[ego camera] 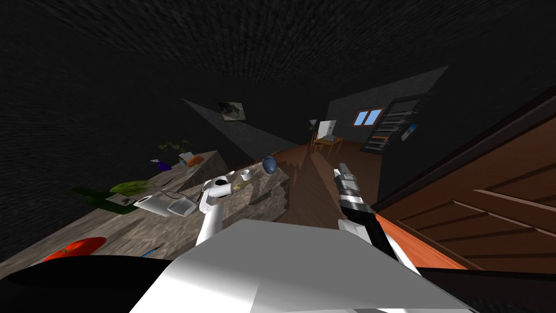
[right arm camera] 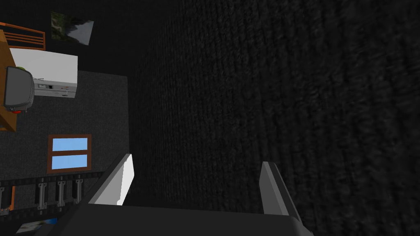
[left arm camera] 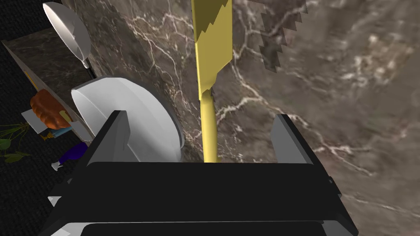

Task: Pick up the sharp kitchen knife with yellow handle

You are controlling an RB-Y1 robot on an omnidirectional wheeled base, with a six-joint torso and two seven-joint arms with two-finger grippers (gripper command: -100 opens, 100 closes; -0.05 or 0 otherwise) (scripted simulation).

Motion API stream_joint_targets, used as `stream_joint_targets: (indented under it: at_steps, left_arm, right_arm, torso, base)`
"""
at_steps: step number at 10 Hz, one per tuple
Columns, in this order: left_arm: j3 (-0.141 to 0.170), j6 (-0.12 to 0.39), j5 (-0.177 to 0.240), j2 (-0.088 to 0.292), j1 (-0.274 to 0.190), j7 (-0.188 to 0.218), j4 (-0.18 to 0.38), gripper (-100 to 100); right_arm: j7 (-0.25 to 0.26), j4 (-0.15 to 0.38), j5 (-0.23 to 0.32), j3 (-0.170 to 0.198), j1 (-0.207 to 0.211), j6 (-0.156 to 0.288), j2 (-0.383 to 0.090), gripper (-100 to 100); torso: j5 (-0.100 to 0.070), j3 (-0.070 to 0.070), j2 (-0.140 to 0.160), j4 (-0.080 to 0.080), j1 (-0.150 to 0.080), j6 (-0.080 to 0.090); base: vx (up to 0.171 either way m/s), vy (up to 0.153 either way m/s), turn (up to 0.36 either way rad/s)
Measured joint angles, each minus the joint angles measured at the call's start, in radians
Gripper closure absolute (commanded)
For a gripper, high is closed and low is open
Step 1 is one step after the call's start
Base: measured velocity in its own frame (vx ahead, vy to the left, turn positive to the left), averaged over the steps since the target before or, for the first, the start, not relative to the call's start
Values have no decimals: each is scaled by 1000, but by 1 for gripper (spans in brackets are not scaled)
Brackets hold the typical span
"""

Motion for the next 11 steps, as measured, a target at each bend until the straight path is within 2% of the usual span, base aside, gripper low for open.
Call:
stream_joint_targets:
  at_steps: [6,7,11]
  left_arm:
    - [60,-80,42,58,4,2,120,-100]
    - [61,-83,43,59,4,2,123,100]
    - [61,-83,43,59,4,2,122,100]
  right_arm:
    - [0,0,0,0,0,0,0,0]
    - [0,0,0,0,0,0,0,0]
    - [0,0,0,0,0,0,0,0]
  torso:
    - [0,0,1,0,0,0]
    - [0,0,0,0,0,0]
    - [0,0,0,0,1,0]
  base:
    - [-7,-15,-78]
    - [0,0,0]
    - [0,0,0]
